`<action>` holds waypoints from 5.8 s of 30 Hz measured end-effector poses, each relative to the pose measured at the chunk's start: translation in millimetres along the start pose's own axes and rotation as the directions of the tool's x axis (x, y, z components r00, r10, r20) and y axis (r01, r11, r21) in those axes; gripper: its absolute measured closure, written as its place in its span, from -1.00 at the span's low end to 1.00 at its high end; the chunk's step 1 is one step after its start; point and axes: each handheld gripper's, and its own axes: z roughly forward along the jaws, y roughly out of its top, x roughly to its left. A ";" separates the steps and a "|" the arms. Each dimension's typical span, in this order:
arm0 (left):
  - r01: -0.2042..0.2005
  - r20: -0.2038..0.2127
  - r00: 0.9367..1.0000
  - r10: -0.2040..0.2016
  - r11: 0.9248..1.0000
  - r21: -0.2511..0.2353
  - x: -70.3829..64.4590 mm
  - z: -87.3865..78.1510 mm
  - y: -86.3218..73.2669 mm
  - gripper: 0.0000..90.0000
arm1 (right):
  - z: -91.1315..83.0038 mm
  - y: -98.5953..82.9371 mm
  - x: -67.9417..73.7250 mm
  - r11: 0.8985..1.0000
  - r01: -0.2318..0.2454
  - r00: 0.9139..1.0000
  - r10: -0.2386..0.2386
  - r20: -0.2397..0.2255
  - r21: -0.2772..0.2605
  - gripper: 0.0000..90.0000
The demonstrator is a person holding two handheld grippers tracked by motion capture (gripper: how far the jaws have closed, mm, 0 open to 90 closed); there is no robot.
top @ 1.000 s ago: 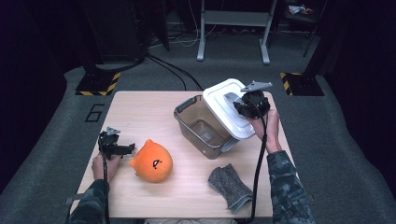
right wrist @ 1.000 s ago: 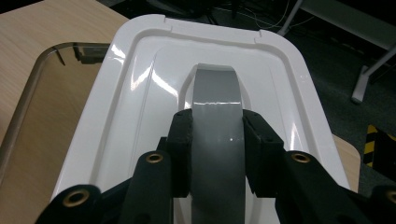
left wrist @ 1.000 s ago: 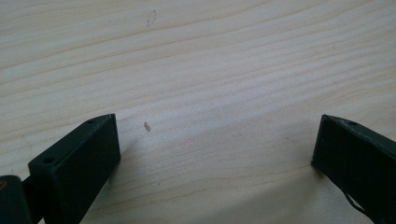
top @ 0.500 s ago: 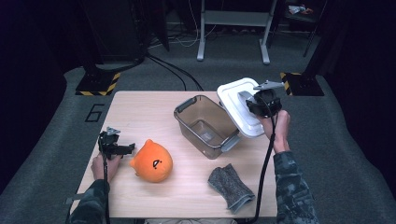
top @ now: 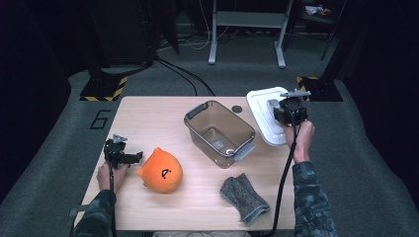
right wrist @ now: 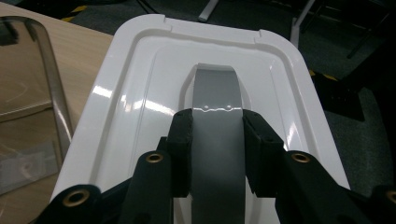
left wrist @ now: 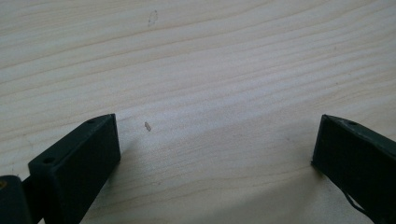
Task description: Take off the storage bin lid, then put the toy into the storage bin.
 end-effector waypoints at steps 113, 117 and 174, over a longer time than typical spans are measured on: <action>0.000 -0.003 1.000 0.000 1.000 0.001 -0.2 -0.1 0.1 -1.00 | 0.9 -207.5 5.4 0.988 -0.102 0.995 0.103 -0.001 0.119 -1.00; 0.002 -0.001 1.000 -0.002 1.000 0.000 -0.2 0.1 0.1 -0.99 | 2.9 -217.7 5.1 0.988 -0.082 0.997 0.083 0.002 0.131 -1.00; -0.107 0.249 0.960 0.132 0.988 -0.111 -79.3 -109.7 26.9 -0.93 | 5.4 -226.3 -0.5 0.986 -0.103 0.989 0.115 -0.092 0.132 -1.00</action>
